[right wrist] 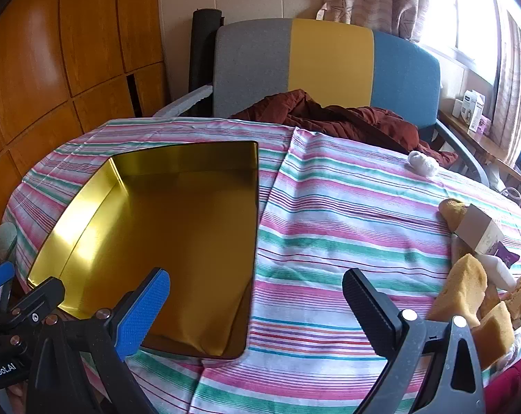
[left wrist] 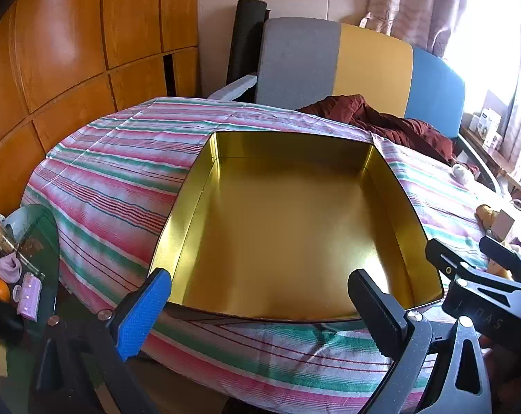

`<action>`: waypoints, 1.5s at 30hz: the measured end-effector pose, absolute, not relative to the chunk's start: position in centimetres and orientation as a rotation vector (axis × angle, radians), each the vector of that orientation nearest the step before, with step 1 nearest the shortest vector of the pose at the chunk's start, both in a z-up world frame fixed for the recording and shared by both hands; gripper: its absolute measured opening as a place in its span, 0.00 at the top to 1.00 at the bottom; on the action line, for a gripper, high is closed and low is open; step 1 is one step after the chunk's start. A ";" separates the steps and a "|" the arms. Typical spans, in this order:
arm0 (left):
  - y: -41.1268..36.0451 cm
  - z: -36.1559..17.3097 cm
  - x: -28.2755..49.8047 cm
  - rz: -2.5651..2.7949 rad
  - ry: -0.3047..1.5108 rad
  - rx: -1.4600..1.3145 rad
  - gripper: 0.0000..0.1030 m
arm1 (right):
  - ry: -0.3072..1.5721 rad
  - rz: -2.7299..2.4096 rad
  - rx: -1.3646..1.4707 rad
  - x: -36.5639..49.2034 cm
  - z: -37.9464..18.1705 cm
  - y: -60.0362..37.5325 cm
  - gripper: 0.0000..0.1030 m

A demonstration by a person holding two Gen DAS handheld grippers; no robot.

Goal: Organize objects
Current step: 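Move both tools from the gold box to the item pile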

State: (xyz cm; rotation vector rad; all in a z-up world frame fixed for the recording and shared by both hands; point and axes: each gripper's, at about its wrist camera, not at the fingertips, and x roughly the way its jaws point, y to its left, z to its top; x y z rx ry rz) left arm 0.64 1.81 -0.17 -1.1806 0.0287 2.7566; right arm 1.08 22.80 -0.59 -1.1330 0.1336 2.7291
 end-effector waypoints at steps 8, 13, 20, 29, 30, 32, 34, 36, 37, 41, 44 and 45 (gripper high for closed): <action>3.2 0.1 0.5 2.714 0.046 -1.148 0.00 | 0.153 2.677 -1.113 2.0 -0.6 25.5 0.01; 4.9 0.0 0.3 2.605 0.037 -1.154 0.00 | 0.182 2.622 -1.116 3.0 -0.7 28.1 0.01; 9.6 1.2 0.5 2.414 0.085 -1.082 0.00 | 0.258 2.542 -1.059 6.7 0.7 34.1 0.01; 18.1 1.3 1.1 2.170 0.231 -1.085 0.00 | 0.391 2.369 -1.023 11.9 2.3 42.4 0.01; 19.3 1.3 1.3 2.159 0.264 -1.072 0.00 | 0.402 2.353 -1.017 12.4 2.6 43.2 0.01; 20.8 1.5 1.7 2.143 0.293 -1.052 0.00 | 0.429 2.318 -0.994 13.4 3.0 45.2 0.01; 22.4 1.7 1.9 2.104 0.306 -1.048 0.00 | 0.453 2.286 -0.988 14.1 3.3 46.7 0.01; 24.3 1.8 2.1 2.078 0.329 -1.035 0.00 | 0.473 2.259 -0.983 14.8 3.4 48.2 0.01; 25.1 1.8 2.2 2.062 0.333 -1.029 0.00 | 0.474 2.246 -0.978 15.2 3.5 48.8 0.01; 28.5 1.1 2.0 1.984 0.348 -1.043 0.00 | 0.497 2.209 -0.953 15.8 3.4 50.5 0.01; 30.7 0.3 2.1 1.953 0.378 -1.036 0.00 | 0.532 2.202 -0.957 16.2 3.0 51.6 0.01; 31.6 0.1 2.2 1.940 0.392 -1.033 0.00 | 0.538 2.201 -0.959 16.3 2.9 51.7 0.01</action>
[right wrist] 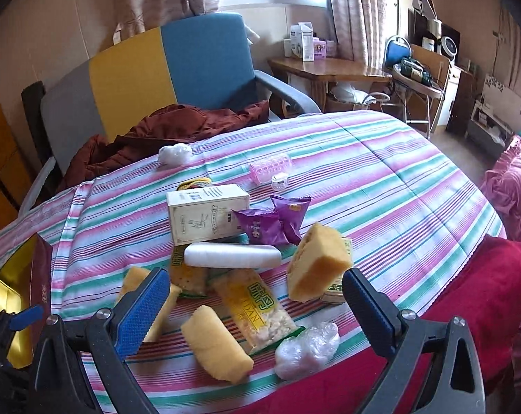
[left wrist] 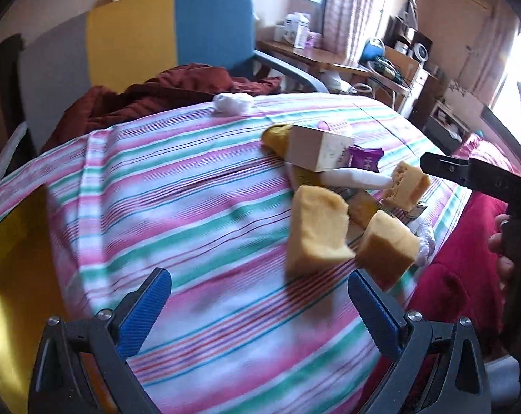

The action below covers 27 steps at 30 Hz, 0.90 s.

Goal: Organize objects
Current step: 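Move both tools from the gold box to the item pile, then grasp a yellow sponge with the left tool while the right tool grasps the cream box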

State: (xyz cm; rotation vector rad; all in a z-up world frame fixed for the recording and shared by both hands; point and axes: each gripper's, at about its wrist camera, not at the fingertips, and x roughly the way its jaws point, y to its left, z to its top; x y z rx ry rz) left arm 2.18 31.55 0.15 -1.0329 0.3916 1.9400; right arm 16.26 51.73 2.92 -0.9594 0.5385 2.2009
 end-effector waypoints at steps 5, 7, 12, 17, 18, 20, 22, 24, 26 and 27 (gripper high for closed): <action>35.2 -0.4 2.6 1.897 0.458 -0.986 0.00 | 0.663 2.191 -0.962 16.7 1.8 53.3 0.01; 36.9 -0.8 2.7 1.872 0.488 -0.978 0.00 | 0.710 2.189 -0.950 17.0 1.6 53.8 0.01; 40.0 -3.2 2.5 1.856 0.595 -0.964 0.12 | 0.790 2.201 -0.944 17.2 1.1 54.4 0.01; 39.6 -3.9 1.4 1.781 0.491 -1.021 0.51 | 0.780 2.216 -0.966 16.7 1.1 54.2 0.01; 39.2 -3.8 1.4 1.794 0.481 -1.011 0.51 | 0.771 2.220 -0.970 16.6 1.2 54.1 0.01; 38.1 -3.5 1.5 1.805 0.468 -0.996 0.52 | 0.741 2.242 -0.989 15.8 1.4 53.8 0.01; 36.8 -3.1 1.6 1.814 0.443 -0.992 0.52 | 0.704 2.273 -1.012 14.7 1.8 53.5 0.01; 35.0 -2.6 1.8 1.831 0.417 -0.987 0.52 | 0.659 2.308 -1.027 13.4 2.3 53.3 0.01; 33.8 -2.4 1.8 1.841 0.400 -0.992 0.52 | 0.608 2.356 -1.048 11.5 2.9 53.4 0.01; 33.1 -2.3 1.8 1.847 0.387 -0.998 0.52 | 0.587 2.374 -1.061 10.7 3.1 53.6 0.01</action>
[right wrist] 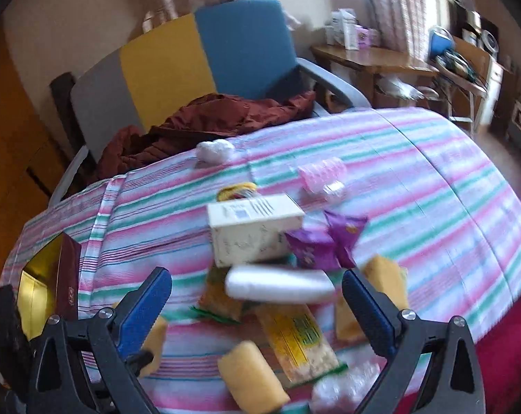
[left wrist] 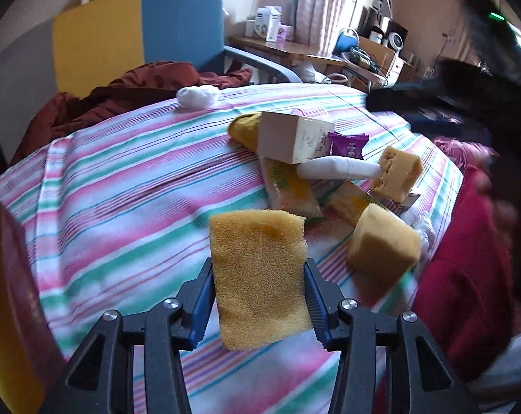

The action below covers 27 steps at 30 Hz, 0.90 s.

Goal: Organize objects
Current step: 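Grasp a yellow sponge with the left tool while the right tool grasps the cream box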

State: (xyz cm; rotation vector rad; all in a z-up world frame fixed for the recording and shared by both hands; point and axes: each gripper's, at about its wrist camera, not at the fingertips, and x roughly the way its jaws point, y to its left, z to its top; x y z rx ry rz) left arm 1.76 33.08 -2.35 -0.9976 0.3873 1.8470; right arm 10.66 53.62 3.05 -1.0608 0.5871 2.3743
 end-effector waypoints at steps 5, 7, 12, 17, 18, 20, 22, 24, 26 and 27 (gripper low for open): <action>30.4 -2.0 1.7 1.875 0.367 -1.005 0.52 | 0.473 2.409 -1.204 5.5 2.1 55.9 0.01; 29.4 -1.9 1.4 1.882 0.352 -1.020 0.52 | 0.494 2.407 -1.269 3.9 1.3 57.6 0.01; 28.2 -1.1 0.8 1.895 0.291 -1.035 0.52 | 0.698 2.307 -1.299 1.6 -1.7 62.2 0.01; 27.4 -0.1 0.7 1.908 0.264 -1.024 0.52 | 0.944 2.290 -1.339 0.7 -4.3 63.1 0.01; 27.2 0.0 0.6 1.908 0.256 -1.025 0.52 | 0.948 2.321 -1.355 0.5 -4.2 62.1 0.01; 26.8 0.3 0.6 1.914 0.241 -1.022 0.51 | 0.954 2.377 -1.397 0.0 -4.1 60.0 0.01; 26.2 0.6 0.5 1.921 0.232 -1.022 0.51 | 0.939 2.432 -1.441 -0.4 -3.9 57.9 0.01; 25.5 0.8 0.5 1.928 0.222 -1.021 0.51 | 0.957 2.478 -1.510 -0.7 -3.9 55.9 0.02; 24.7 1.1 0.5 1.938 0.209 -1.021 0.51 | 0.935 2.521 -1.614 -1.1 -4.0 53.5 0.04; 24.3 1.3 0.5 1.943 0.200 -1.021 0.51 | 0.884 2.533 -1.654 -1.0 -4.0 52.5 0.04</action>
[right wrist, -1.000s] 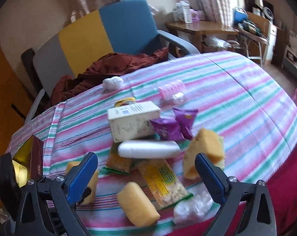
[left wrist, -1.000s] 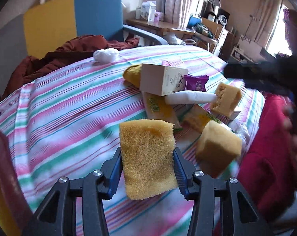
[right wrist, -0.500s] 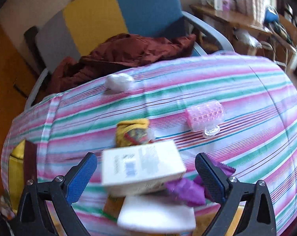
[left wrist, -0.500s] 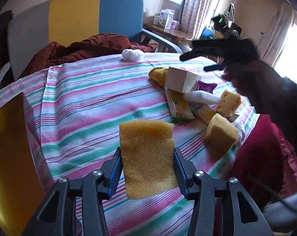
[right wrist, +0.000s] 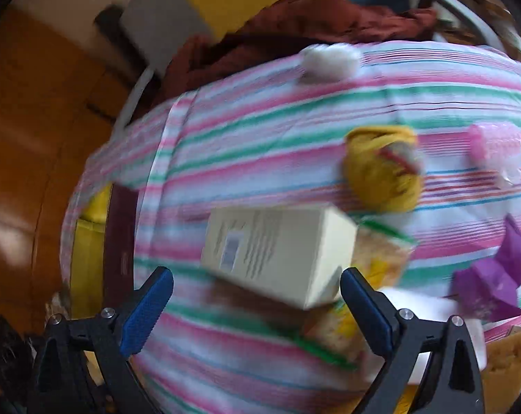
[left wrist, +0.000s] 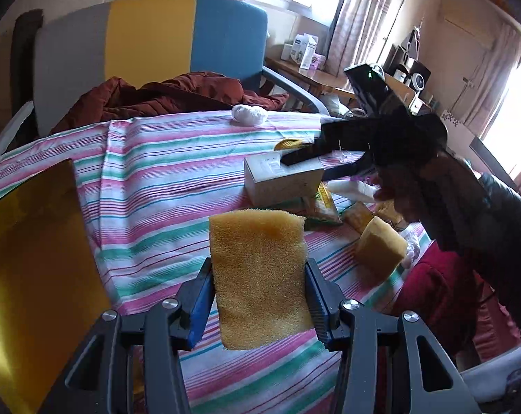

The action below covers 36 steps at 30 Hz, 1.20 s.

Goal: Organize objects
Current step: 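Grasp a yellow sponge with the left tool while the right tool grasps the cream box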

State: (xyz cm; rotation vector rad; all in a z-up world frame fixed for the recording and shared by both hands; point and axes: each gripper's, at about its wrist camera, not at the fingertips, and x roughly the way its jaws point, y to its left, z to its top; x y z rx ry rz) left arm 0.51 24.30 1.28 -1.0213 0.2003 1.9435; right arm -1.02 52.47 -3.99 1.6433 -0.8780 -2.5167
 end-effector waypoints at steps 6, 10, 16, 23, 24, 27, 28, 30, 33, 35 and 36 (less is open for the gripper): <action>21.6 2.2 0.0 1.997 0.157 -1.016 0.51 | -0.013 -2.653 1.835 -2.0 -2.6 47.5 0.06; 20.1 3.0 -0.4 2.038 0.121 -1.010 0.51 | 0.450 -2.534 1.888 -5.2 -3.4 45.7 0.06; 17.4 3.1 -1.3 2.111 0.081 -1.028 0.51 | 0.497 -2.323 2.022 -8.0 -6.4 45.0 0.45; 11.7 2.6 -3.0 2.262 0.016 -1.079 0.51 | 0.313 -2.488 1.836 -6.0 -2.5 43.0 0.49; 10.9 2.5 -3.2 2.285 0.009 -1.090 0.51 | 0.290 -2.507 1.800 -5.8 -1.7 42.5 0.49; 7.7 1.9 -4.3 2.381 -0.009 -1.127 0.51 | 0.180 -2.567 1.674 -5.9 0.2 39.0 0.49; 7.0 1.8 -4.4 2.402 -0.009 -1.135 0.51 | 0.143 -2.575 1.623 -5.9 1.1 37.7 0.49; 5.3 1.3 -4.8 2.453 -0.001 -1.156 0.49 | 0.078 -2.561 1.548 -6.0 2.2 34.9 0.49; 3.0 0.4 -5.2 2.535 0.039 -1.182 0.35 | 0.039 -2.511 1.475 -6.6 2.9 30.1 0.49; 1.6 0.0 -5.4 2.599 0.054 -1.199 0.24 | 0.025 -2.476 1.456 -7.5 2.5 26.7 0.49; 0.7 -0.2 -5.4 2.632 0.054 -1.204 0.22 | 0.022 -2.464 1.456 -7.9 2.2 25.2 0.49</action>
